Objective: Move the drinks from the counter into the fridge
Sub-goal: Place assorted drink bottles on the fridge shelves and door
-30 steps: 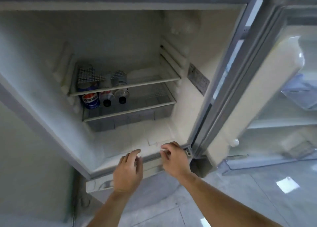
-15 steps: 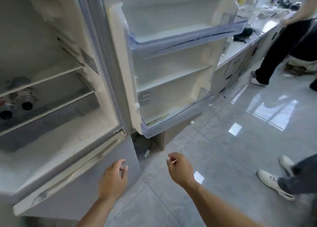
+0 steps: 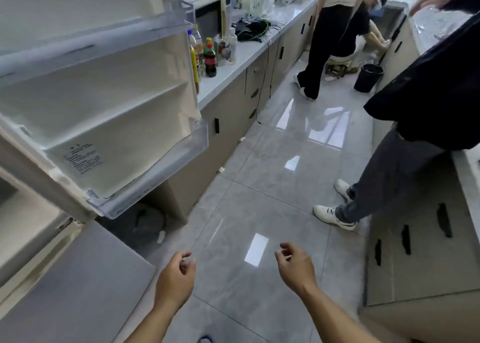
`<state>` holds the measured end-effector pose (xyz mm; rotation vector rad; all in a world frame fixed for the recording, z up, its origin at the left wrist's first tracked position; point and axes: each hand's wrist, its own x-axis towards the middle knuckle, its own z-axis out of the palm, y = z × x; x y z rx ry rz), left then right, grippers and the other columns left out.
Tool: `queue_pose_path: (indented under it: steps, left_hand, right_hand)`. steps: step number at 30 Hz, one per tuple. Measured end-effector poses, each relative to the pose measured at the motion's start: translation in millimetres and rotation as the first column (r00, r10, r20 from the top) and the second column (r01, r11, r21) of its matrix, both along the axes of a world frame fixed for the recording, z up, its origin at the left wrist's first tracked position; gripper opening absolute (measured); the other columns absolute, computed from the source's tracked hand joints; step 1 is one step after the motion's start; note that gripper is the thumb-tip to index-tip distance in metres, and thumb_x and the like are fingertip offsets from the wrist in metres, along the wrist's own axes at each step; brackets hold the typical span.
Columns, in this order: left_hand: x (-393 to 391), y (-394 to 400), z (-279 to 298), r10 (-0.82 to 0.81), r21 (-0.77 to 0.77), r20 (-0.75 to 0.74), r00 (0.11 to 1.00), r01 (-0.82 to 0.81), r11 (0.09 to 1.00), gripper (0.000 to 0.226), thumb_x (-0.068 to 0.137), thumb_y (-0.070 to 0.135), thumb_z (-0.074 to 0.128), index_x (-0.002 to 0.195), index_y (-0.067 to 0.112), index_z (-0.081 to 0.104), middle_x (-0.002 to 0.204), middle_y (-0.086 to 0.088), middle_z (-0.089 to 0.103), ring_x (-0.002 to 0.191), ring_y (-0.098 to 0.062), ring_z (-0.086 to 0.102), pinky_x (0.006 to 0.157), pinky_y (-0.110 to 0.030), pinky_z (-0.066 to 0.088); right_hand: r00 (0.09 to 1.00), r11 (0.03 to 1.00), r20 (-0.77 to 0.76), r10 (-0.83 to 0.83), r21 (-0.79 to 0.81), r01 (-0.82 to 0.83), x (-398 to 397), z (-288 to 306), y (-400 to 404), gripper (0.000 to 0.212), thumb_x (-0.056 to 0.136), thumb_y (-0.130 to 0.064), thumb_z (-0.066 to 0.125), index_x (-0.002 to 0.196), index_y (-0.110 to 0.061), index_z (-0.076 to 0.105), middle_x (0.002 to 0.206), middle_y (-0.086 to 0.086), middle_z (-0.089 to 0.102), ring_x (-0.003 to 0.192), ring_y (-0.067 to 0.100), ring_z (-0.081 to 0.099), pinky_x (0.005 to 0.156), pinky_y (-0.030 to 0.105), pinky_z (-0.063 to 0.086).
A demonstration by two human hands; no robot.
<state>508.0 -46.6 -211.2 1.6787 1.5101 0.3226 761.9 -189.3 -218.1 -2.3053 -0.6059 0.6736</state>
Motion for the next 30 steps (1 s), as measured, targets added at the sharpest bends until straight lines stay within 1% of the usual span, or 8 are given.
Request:
queue_pose_path:
  steps: [4,6,9,14,18,22,26,30]
  left_hand:
    - [-2,2,-28,0.003,-0.218,0.016,1.000,0.000,0.976,0.011,0.096,0.026,0.060,0.106,0.025,0.064,0.100,-0.002,0.070,0.092,-0.019,0.065,0.084,-0.037,0.054]
    - [-11,3,-39,0.020,-0.317,-0.008,1.000,-0.021,0.948,0.009,0.096,0.022,0.059,0.103,0.019,0.065,0.097,-0.006,0.071,0.085,-0.023,0.066,0.075,-0.036,0.054]
    - [-33,5,-53,0.059,-0.407,-0.047,0.997,-0.073,0.911,0.011,0.097,0.019,0.058,0.091,0.015,0.065,0.085,-0.007,0.070,0.067,-0.023,0.058,0.061,-0.028,0.047]
    - [-59,23,-77,0.041,-0.508,-0.134,0.990,-0.104,0.855,0.014,0.097,0.019,0.059,0.087,0.009,0.064,0.080,-0.011,0.068,0.057,-0.020,0.048,0.058,-0.025,0.040]
    - [-54,40,-85,-0.012,-0.567,-0.180,0.984,-0.093,0.819,0.016,0.097,0.019,0.056,0.086,0.009,0.062,0.081,-0.009,0.067,0.062,-0.021,0.049,0.060,-0.025,0.040]
    - [-11,60,-89,-0.066,-0.583,-0.170,0.983,-0.046,0.811,0.017,0.097,0.021,0.055,0.085,0.011,0.063,0.082,-0.005,0.067,0.065,-0.021,0.053,0.062,-0.025,0.043]
    - [65,80,-89,-0.097,-0.578,-0.077,0.992,0.035,0.815,0.012,0.098,0.022,0.056,0.091,0.014,0.063,0.084,-0.006,0.067,0.061,-0.017,0.051,0.056,-0.024,0.042]
    - [140,102,-82,-0.119,-0.532,-0.012,0.993,0.094,0.842,0.013,0.097,0.029,0.058,0.092,0.018,0.064,0.091,-0.004,0.070,0.068,-0.018,0.058,0.061,-0.029,0.050]
  right_hand:
    - [0.990,0.995,-0.098,-0.101,-0.024,0.099,12,-9,-29,0.030,0.093,-0.028,0.065,0.121,-0.016,0.065,0.102,0.000,0.066,0.088,0.014,0.064,0.078,0.028,0.050]
    - [0.976,0.986,-0.143,-0.165,-0.054,0.159,13,-14,-44,0.033,0.093,-0.028,0.066,0.124,-0.016,0.064,0.104,0.001,0.066,0.092,0.016,0.063,0.082,0.031,0.052]
    - [0.951,0.963,-0.167,-0.261,-0.117,0.244,11,-25,-67,0.036,0.092,-0.029,0.067,0.124,-0.014,0.064,0.106,0.004,0.067,0.097,0.021,0.064,0.087,0.033,0.052]
    - [0.890,0.907,-0.210,-0.404,-0.216,0.361,-4,-48,-101,0.037,0.092,-0.029,0.068,0.125,-0.014,0.063,0.105,0.005,0.066,0.093,0.021,0.063,0.083,0.031,0.048]
    - [0.830,0.849,-0.238,-0.504,-0.315,0.425,-23,-64,-129,0.034,0.092,-0.029,0.067,0.123,-0.016,0.062,0.101,0.002,0.065,0.089,0.019,0.063,0.082,0.035,0.051]
    - [0.755,0.772,-0.253,-0.605,-0.418,0.478,-36,-79,-161,0.032,0.089,-0.026,0.069,0.117,-0.012,0.064,0.097,0.005,0.068,0.086,0.027,0.065,0.085,0.043,0.056]
    - [0.707,0.706,-0.230,-0.669,-0.495,0.506,-24,-91,-183,0.033,0.086,-0.023,0.072,0.114,-0.006,0.068,0.111,0.012,0.071,0.098,0.030,0.066,0.092,0.040,0.053]
    - [0.682,0.683,-0.247,-0.689,-0.535,0.497,17,-98,-178,0.027,0.085,-0.024,0.070,0.107,-0.007,0.068,0.110,0.012,0.070,0.099,0.030,0.065,0.088,0.038,0.054]
